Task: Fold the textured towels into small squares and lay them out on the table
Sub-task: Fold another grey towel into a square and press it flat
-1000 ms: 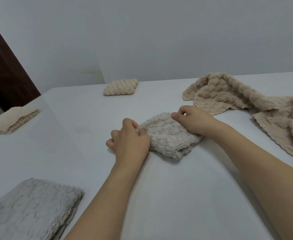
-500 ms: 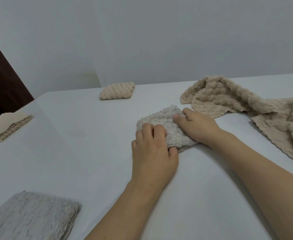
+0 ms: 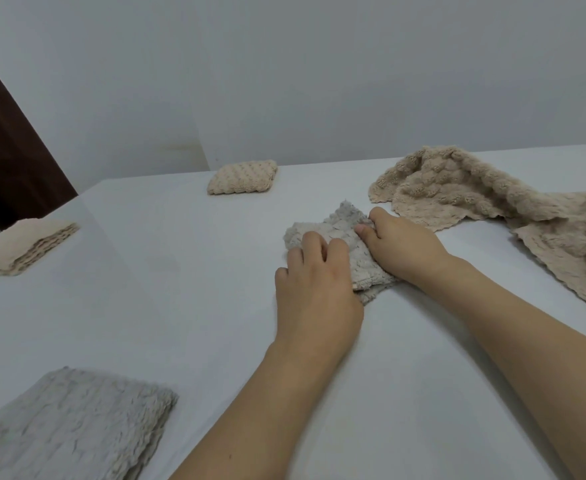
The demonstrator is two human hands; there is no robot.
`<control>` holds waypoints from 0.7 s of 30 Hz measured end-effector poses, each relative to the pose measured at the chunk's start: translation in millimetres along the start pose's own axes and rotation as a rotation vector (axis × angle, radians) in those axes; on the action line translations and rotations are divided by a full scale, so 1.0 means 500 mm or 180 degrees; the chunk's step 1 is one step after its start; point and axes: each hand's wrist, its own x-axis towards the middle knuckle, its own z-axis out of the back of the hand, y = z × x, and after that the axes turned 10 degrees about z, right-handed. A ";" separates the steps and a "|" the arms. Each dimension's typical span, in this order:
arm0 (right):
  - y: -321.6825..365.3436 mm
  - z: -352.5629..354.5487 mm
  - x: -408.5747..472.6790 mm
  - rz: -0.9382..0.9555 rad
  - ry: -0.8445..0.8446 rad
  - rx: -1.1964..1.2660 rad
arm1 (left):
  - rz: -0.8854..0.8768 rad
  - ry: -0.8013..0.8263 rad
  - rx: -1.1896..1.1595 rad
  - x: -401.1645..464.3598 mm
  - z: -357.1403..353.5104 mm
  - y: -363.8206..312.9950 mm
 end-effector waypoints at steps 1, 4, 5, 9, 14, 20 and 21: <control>-0.003 0.003 0.002 -0.0005 0.0056 -0.0013 | -0.0003 0.0186 -0.0039 0.002 0.004 0.005; -0.009 0.015 0.004 -0.0052 0.0279 0.0071 | 0.0183 0.0808 -0.0056 0.007 0.011 0.021; -0.010 0.019 0.005 -0.0088 0.0341 0.0079 | 0.0225 0.0929 -0.0010 0.006 0.011 0.021; -0.010 0.041 0.012 -0.0200 0.0560 0.0089 | 0.0320 0.0965 0.0138 -0.002 0.005 0.007; 0.008 0.040 0.010 -0.0361 0.0740 0.0275 | 0.0464 0.1268 0.0195 0.000 0.011 -0.003; 0.005 0.025 -0.008 -0.0050 0.0250 0.0062 | 0.0674 0.2102 -0.0589 0.021 0.035 0.020; 0.004 0.025 -0.010 0.0000 0.0194 0.0033 | 0.0814 0.2055 -0.0765 0.031 0.034 0.024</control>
